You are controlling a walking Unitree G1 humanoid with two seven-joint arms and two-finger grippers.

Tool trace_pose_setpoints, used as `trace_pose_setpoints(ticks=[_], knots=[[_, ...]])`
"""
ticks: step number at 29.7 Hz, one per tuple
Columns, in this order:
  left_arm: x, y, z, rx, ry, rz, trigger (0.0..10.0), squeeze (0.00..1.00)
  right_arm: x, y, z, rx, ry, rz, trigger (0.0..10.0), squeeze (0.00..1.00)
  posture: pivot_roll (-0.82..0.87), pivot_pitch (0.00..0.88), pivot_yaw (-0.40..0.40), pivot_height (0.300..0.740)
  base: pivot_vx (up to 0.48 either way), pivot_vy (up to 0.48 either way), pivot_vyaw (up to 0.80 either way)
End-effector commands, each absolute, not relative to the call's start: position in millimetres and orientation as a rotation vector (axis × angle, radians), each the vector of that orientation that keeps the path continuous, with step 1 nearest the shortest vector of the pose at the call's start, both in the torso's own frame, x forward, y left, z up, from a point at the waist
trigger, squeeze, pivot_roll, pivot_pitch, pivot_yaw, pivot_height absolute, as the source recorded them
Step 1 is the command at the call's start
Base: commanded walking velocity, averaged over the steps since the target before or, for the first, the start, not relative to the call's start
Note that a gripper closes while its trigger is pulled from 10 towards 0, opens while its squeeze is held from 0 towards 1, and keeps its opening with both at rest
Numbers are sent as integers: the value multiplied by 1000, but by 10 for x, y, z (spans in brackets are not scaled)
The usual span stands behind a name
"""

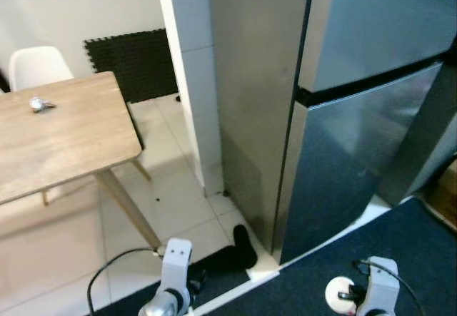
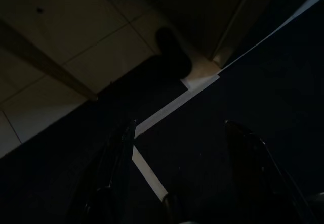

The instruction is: Restocking fridge

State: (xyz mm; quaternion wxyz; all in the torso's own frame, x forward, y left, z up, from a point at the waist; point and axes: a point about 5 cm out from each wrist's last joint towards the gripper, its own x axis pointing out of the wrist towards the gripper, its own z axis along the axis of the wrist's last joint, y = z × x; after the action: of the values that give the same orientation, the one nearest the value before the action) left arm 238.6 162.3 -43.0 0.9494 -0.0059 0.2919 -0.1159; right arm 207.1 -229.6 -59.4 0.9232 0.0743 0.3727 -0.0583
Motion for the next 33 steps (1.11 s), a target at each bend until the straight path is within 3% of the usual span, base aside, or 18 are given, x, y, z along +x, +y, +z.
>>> trace_pose_setpoints(ticks=[1,16,33], knots=[[2379,1644,-429,19,593,-252,10000,0,2031,-2285,-619,165,772,-125,10000,0,-96,0,43,740,0,0,0],[2456,1621,-379,19,568,-241,10000,0,1896,-2303,-696,174,808,-215,10000,0,-97,0,45,740,0,0,0],[2554,1565,-306,19,535,-267,10000,0,1902,-2321,-689,188,802,-240,10000,0,-101,0,55,740,345,0,0]])
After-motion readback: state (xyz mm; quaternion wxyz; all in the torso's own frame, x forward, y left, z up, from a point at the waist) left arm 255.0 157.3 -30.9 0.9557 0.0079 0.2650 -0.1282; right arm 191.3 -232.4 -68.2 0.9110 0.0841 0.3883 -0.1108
